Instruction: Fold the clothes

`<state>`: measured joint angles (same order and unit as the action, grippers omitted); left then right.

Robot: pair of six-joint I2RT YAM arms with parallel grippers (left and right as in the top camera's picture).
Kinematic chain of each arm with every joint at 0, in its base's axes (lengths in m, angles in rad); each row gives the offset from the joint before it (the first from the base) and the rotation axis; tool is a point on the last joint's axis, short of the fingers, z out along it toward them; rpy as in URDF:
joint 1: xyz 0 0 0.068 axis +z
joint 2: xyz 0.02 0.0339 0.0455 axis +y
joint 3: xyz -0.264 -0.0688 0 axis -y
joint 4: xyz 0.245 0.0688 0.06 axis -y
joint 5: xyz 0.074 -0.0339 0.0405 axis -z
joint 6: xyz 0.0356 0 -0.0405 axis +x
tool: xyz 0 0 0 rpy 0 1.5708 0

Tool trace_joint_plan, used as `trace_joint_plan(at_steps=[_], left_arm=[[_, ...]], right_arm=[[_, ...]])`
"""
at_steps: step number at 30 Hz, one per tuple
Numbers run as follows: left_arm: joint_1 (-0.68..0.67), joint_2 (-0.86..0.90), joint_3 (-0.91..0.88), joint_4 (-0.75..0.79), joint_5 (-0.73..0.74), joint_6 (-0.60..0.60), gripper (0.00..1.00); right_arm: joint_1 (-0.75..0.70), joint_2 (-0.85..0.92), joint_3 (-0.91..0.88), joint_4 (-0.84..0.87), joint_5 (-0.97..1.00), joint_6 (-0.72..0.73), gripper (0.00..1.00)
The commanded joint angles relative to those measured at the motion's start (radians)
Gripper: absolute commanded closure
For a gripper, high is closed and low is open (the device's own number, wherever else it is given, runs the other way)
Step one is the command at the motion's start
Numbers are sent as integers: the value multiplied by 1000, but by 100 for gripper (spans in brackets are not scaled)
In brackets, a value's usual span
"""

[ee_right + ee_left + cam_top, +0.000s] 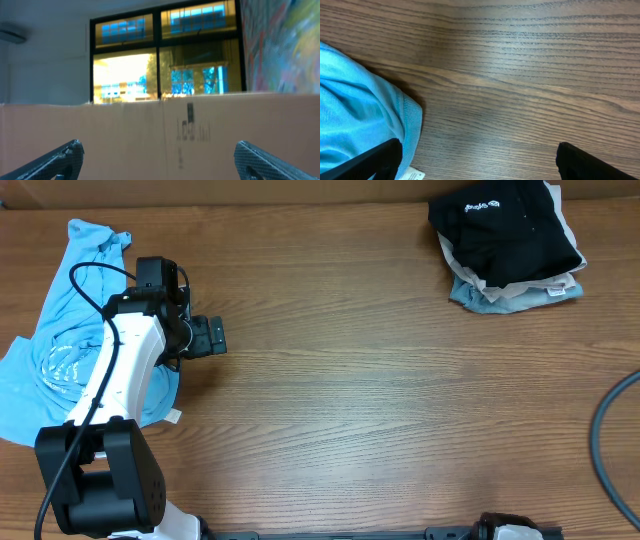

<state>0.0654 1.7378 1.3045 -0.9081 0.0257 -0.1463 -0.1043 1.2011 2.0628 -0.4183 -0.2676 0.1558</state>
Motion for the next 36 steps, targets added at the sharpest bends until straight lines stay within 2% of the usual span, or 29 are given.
trace_joint_plan(at_steps=[1,17,20,23,29,36], left_arm=[[0,9,18,1,8,19,0],[0,9,18,1,8,19,0],[0,9,18,1,8,19,0],[0,9,18,1,8,19,0],[0,9,18,1,8,19,0],[0,9,18,1,8,19,0]], right_arm=[[12,-60,-190,51,1,0,0],[13,-381,-1151,496,4,0,0],[43,-457,-1324,554,7,-1,0],[105,-544,-1475,591,95,0,0],[204,-716,-1708,652,269,0,0],[207,-867,-1894,653,301,0,0]])
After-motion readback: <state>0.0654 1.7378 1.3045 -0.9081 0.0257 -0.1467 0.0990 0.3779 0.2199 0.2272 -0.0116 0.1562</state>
